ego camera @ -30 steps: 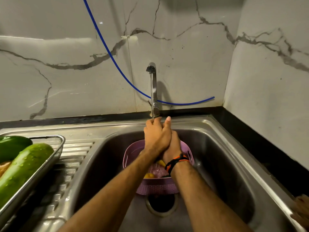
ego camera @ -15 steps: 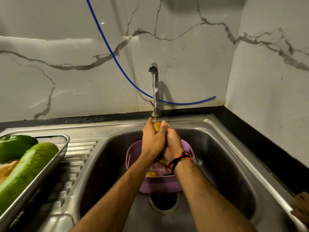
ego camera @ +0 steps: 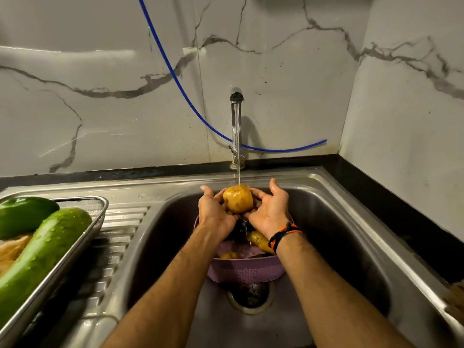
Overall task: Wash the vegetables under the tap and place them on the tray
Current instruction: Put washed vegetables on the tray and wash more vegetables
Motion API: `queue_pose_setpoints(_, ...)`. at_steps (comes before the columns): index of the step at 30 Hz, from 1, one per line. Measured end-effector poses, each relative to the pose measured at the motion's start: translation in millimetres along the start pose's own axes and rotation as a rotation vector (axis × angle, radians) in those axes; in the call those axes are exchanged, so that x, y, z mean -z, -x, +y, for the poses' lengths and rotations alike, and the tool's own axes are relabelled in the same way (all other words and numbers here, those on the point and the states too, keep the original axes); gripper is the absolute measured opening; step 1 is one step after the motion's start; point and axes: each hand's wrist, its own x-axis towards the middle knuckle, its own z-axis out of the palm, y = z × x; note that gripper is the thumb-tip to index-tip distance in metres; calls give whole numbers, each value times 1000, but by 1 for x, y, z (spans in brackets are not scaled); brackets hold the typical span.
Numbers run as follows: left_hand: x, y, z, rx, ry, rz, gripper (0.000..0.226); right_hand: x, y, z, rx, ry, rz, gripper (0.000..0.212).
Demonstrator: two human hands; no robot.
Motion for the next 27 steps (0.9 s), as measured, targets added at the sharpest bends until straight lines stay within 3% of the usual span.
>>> queue_pose_setpoints(7, 10, -6, -4, 33, 17, -7, 82, 6, 1, 3, -17, 15, 11, 79)
queue_pose_setpoints(19, 7, -3, -7, 49, -21, -18, 77, 12, 0, 3, -35, 29, 23, 84)
queue_pose_setpoints(27, 5, 1, -6, 66, -23, -75, 79, 2, 4, 4, 20, 135, 43, 77)
